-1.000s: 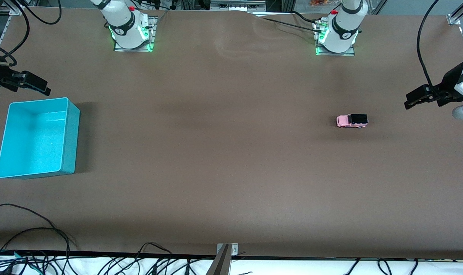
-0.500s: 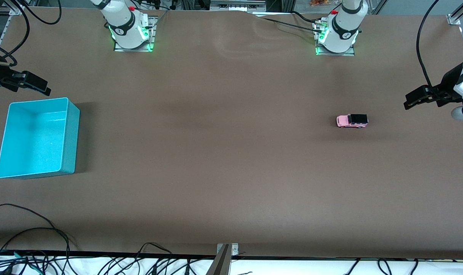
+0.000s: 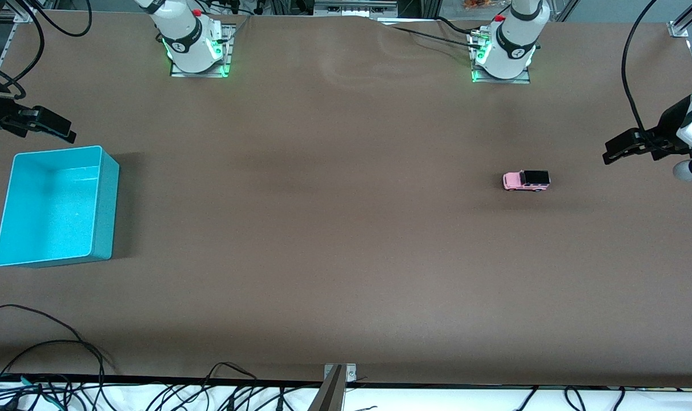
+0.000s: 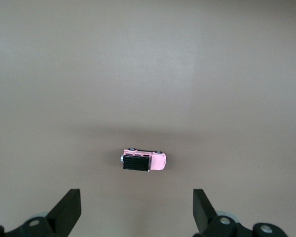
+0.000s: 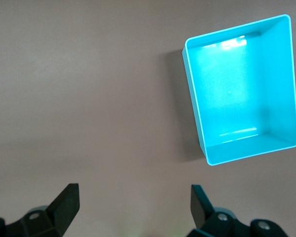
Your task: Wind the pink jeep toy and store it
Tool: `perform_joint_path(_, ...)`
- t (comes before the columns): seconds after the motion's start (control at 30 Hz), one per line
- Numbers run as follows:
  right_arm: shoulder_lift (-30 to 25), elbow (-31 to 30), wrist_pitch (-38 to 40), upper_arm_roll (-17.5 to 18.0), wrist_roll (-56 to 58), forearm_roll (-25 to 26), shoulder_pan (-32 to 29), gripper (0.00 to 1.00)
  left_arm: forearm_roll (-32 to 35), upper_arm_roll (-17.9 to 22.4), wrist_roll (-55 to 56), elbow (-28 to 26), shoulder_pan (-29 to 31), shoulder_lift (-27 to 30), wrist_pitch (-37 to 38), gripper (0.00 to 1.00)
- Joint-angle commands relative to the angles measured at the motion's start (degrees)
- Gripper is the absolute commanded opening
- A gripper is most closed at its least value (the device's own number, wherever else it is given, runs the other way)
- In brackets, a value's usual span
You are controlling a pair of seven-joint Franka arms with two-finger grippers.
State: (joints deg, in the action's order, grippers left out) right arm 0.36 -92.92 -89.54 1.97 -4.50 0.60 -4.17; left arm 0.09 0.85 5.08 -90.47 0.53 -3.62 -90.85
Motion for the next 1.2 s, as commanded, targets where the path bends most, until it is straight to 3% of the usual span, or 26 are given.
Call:
perform_joint_path(0.0, -0.45, -0.33, 0.07, 0.05, 0.63, 0.72, -0.05, 1.00, -0.44, -0.41, -1.48, 2.23, 0.52, -1.13, 1.55, 1.00)
perform_joint_path(1.17, -0.45, -0.59, -0.02, 0.22, 3.10, 0.63, -0.05, 1.00, -0.44, -0.33, -1.48, 2.31, 0.52, -1.04, 1.55, 1.00)
